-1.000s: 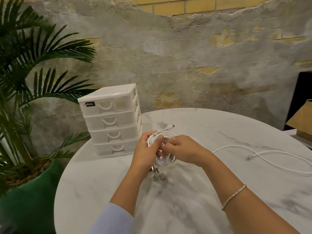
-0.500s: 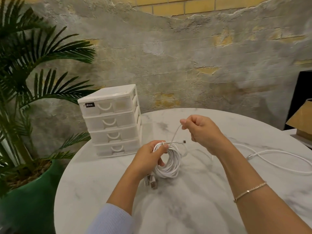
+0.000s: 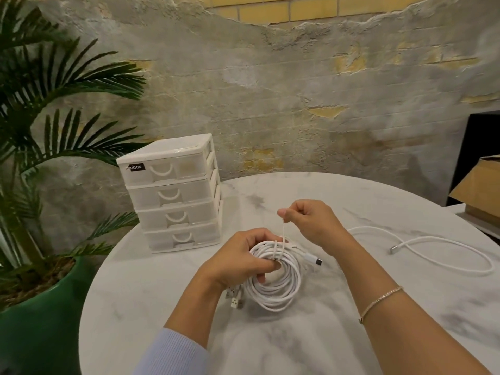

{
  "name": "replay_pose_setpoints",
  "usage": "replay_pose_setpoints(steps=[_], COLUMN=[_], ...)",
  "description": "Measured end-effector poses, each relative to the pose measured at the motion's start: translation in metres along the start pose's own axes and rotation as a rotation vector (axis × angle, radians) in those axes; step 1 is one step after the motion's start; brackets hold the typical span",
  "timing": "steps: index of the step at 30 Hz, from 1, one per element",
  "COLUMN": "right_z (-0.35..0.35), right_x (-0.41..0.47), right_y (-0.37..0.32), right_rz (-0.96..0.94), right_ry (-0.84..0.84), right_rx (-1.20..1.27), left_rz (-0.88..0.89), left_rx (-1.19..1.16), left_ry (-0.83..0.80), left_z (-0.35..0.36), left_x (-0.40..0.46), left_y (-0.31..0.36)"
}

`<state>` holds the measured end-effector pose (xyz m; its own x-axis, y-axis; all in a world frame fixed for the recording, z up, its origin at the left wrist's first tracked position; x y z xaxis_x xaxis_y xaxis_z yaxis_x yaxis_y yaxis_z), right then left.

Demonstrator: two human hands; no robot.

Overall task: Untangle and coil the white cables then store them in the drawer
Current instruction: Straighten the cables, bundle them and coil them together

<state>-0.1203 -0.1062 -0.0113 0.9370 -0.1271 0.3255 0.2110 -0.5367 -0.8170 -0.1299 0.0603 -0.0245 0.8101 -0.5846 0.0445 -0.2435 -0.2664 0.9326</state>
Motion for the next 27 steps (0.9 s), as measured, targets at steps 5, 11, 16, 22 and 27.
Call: replay_pose_setpoints(steps=[5,11,16,22,27], right_z=[0.01,0.015,0.015,0.016,0.0], right_x=[-0.002,-0.002,0.003,0.007,0.005], right_y=[0.007,0.01,0.015,0.022,0.005], right_rz=[0.128,0.213,0.267,0.191,-0.037], right_ry=[-0.165,-0.337,-0.38,-0.214,0.376], right_rx=[0.095,0.097,-0.005,-0.075,-0.036], left_rz=[0.025,0.037,0.027,-0.021,-0.049], left_rx=[-0.024,-0.085,-0.03,0.02,-0.003], left_ry=[0.002,0.126,0.149,0.316,0.503], left_z=[0.002,0.002,0.002,-0.001,-0.005], left_x=[-0.001,0.001,0.003,0.007,0.009], left_y=[0.001,0.002,0.0,-0.004,-0.008])
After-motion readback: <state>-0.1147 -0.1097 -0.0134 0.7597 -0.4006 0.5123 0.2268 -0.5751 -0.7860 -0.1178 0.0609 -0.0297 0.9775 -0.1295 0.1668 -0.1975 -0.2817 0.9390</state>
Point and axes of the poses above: each hand's wrist, its own x-axis towards the middle knuckle, its own z-axis out of the palm, y = z × x, the point moved 1 cm from there along x, towards the middle knuckle, and after that the axes turned 3 degrees about -z, right-handed, at the moved point
